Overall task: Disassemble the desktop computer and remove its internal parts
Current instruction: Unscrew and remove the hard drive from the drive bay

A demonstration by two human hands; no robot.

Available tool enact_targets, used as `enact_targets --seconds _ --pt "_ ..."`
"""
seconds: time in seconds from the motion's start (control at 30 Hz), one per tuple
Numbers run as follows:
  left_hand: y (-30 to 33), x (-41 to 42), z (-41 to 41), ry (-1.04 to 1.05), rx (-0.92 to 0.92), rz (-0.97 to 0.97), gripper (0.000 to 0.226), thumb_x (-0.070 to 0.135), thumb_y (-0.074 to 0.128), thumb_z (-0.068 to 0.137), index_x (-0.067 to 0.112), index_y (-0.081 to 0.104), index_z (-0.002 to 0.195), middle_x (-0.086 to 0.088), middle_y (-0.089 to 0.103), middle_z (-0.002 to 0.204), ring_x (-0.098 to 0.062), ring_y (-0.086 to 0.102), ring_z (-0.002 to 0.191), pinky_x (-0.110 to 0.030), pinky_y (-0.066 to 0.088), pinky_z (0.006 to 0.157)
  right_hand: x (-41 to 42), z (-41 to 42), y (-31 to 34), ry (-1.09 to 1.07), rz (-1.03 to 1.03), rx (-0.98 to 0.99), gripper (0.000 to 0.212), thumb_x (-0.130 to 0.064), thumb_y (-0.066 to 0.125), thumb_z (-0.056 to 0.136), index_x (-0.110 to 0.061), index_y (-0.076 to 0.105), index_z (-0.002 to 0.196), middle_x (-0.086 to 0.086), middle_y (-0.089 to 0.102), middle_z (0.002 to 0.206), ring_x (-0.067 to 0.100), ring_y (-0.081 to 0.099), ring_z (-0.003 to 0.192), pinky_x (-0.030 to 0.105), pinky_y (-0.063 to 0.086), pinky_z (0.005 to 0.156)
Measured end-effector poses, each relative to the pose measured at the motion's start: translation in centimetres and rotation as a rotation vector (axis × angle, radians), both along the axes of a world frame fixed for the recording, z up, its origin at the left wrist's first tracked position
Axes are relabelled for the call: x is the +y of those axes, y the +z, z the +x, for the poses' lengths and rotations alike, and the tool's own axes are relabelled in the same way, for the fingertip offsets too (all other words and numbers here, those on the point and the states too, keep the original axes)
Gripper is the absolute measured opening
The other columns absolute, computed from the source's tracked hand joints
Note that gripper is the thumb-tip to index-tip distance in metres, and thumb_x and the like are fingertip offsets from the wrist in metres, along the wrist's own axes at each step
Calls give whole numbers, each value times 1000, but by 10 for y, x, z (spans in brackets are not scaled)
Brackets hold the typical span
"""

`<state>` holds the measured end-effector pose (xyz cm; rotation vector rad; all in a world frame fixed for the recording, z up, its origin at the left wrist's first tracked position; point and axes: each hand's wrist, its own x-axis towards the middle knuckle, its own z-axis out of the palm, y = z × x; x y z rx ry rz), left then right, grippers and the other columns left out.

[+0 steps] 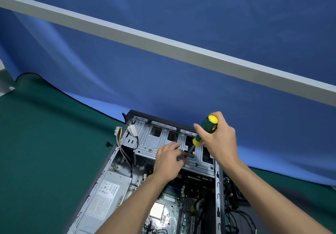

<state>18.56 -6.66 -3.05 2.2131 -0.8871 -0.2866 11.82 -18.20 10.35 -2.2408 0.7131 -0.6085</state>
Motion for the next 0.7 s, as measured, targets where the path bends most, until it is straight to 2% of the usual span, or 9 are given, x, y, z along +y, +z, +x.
enact_targets --seconds 0.17,0.27,0.33,0.43,0.5,0.57,0.63,0.7 --pt "-2 -7 -3 41 -65 23 27 45 57 88 31 71 107 17 46 139 -11 26 130 -19 11 95 5 3 11 58 11 104 39 -53 68 77 -24 42 79 0 60 62 26 63 65 39 51 59" --pt "-2 -8 -2 28 -75 16 23 41 61 87 30 73 104 14 52 135 -14 30 128 -16 11 91 8 7 27 15 -79 250 56 -72 46 77 -17 46 70 1 63 61 24 62 66 36 48 60" --pt "-4 -8 -1 30 -80 -4 22 40 63 86 28 74 100 13 59 127 -12 34 126 -13 11 91 11 13 38 -20 -264 385 65 -75 35 81 -14 49 64 1 59 58 24 57 64 29 36 52" --pt "-6 -9 -3 83 -62 -21 23 41 64 85 27 74 100 17 62 120 -9 34 125 -12 14 94 15 21 51 -2 -518 570 58 -64 35 90 -14 41 60 0 46 59 27 50 65 28 22 47" --pt "-7 -8 -3 93 -67 -11 24 39 66 84 25 74 101 18 61 121 -10 35 126 -15 18 99 14 26 58 78 -481 667 42 -46 42 93 -13 40 66 1 44 64 30 49 71 29 25 49" --pt "-5 -4 -1 38 -80 -23 18 30 67 84 24 74 100 17 61 122 -11 37 126 -19 20 102 10 29 66 185 -380 764 23 -36 48 90 -14 48 85 3 50 79 29 50 80 30 34 57" --pt "-2 1 1 -48 -80 -24 22 16 62 84 22 72 103 15 59 126 -12 37 127 -21 19 104 10 30 69 235 -406 852 21 -32 53 87 -17 50 101 3 50 99 26 51 83 30 35 63" --pt "0 3 3 -80 -27 -35 32 4 55 81 18 71 105 11 58 128 -12 36 129 -22 19 107 10 26 68 190 -470 875 30 -43 53 89 -14 49 89 3 53 93 24 50 75 28 33 56"
